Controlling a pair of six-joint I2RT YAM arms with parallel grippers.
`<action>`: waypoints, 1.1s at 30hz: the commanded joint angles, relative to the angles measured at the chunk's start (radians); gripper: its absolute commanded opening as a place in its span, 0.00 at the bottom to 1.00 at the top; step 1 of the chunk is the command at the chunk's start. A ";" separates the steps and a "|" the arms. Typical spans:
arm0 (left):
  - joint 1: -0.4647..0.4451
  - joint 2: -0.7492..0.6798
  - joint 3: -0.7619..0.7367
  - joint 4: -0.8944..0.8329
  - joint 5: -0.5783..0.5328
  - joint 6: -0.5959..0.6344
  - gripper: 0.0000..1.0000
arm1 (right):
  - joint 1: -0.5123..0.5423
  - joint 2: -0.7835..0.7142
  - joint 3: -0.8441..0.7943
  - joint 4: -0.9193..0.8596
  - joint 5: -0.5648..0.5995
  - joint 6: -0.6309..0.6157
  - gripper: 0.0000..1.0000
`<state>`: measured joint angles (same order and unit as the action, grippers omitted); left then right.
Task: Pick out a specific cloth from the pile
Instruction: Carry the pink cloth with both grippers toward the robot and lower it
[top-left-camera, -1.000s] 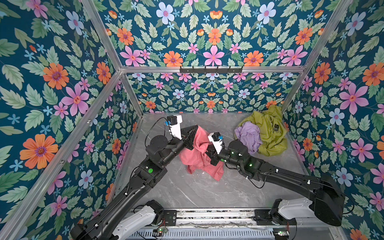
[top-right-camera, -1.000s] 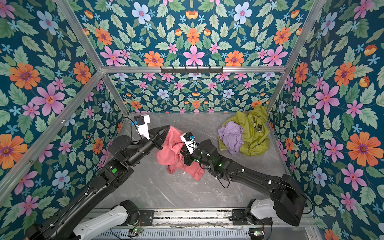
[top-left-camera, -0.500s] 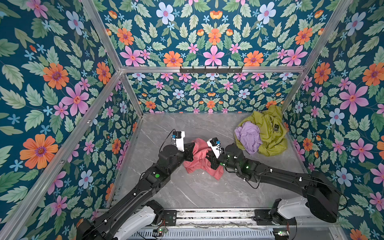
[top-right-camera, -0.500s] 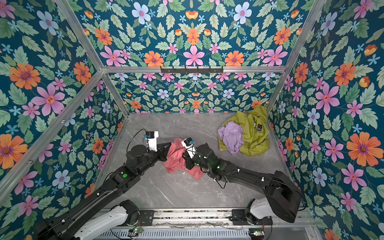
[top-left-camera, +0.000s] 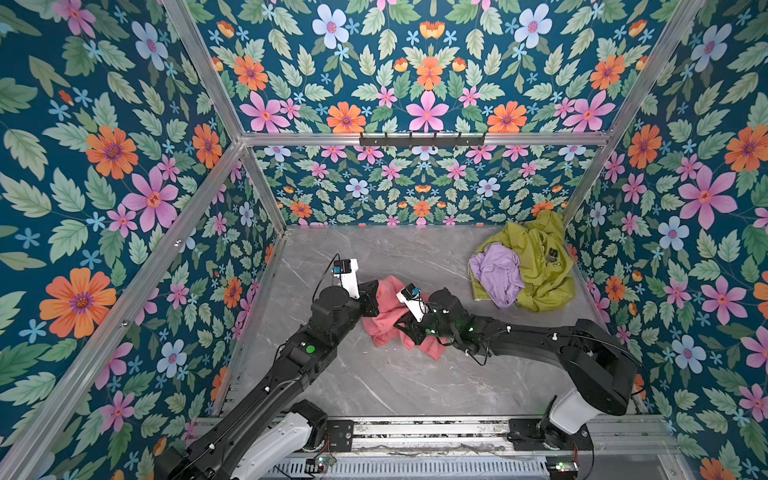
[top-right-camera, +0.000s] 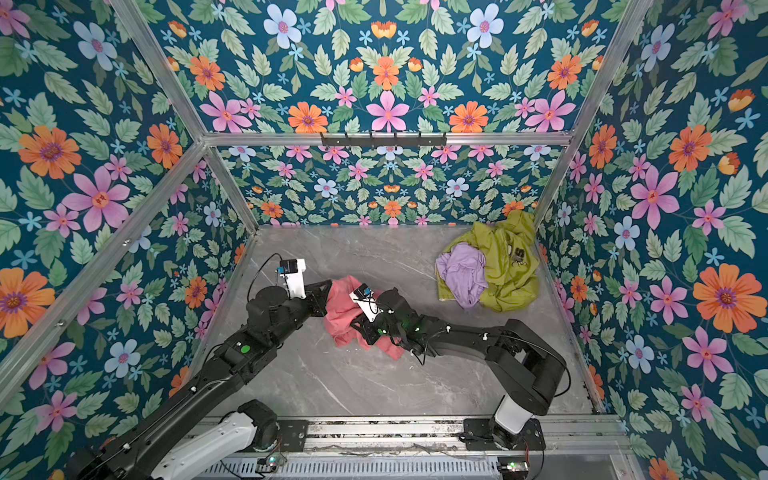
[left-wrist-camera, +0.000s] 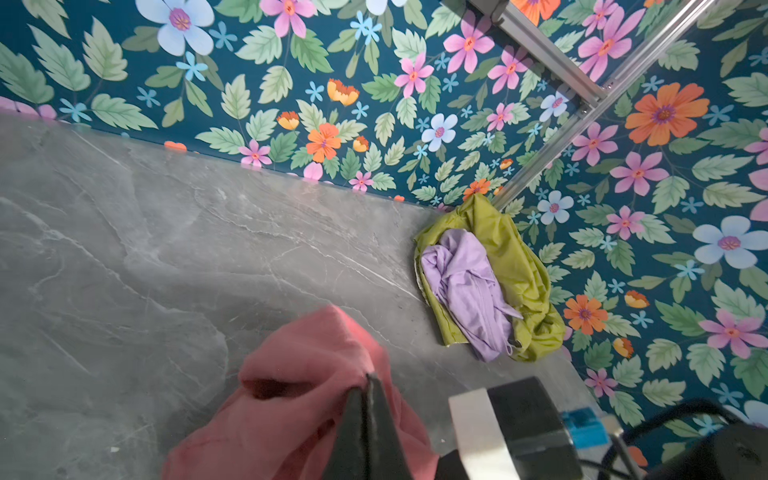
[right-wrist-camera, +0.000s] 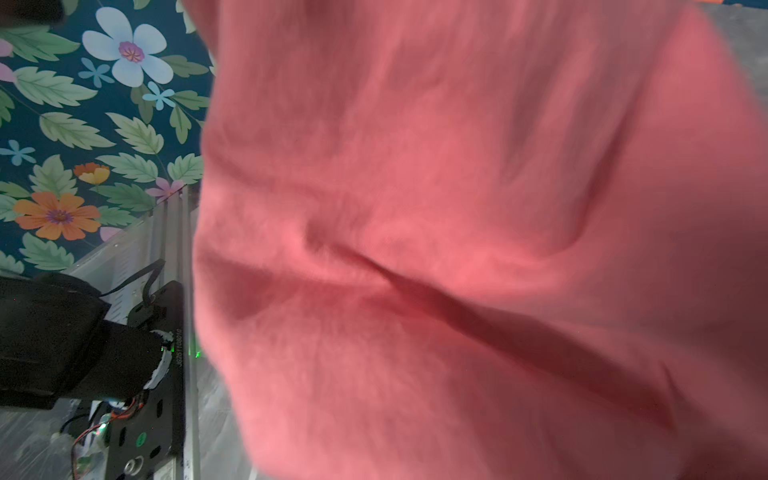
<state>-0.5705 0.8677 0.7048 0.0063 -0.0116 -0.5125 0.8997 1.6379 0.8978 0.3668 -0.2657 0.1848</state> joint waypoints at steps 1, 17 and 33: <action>0.047 0.003 0.015 0.000 0.026 0.028 0.00 | 0.001 -0.012 0.009 0.026 -0.055 0.028 0.42; 0.143 0.048 0.066 0.023 0.170 0.023 0.00 | -0.017 -0.298 -0.129 -0.117 -0.037 0.057 0.31; 0.143 0.029 0.078 -0.001 0.264 0.019 0.00 | -0.051 0.219 0.059 0.241 -0.055 0.072 0.09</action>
<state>-0.4294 0.9054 0.7826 -0.0170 0.2337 -0.4953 0.8520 1.8126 0.9360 0.4988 -0.3313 0.2466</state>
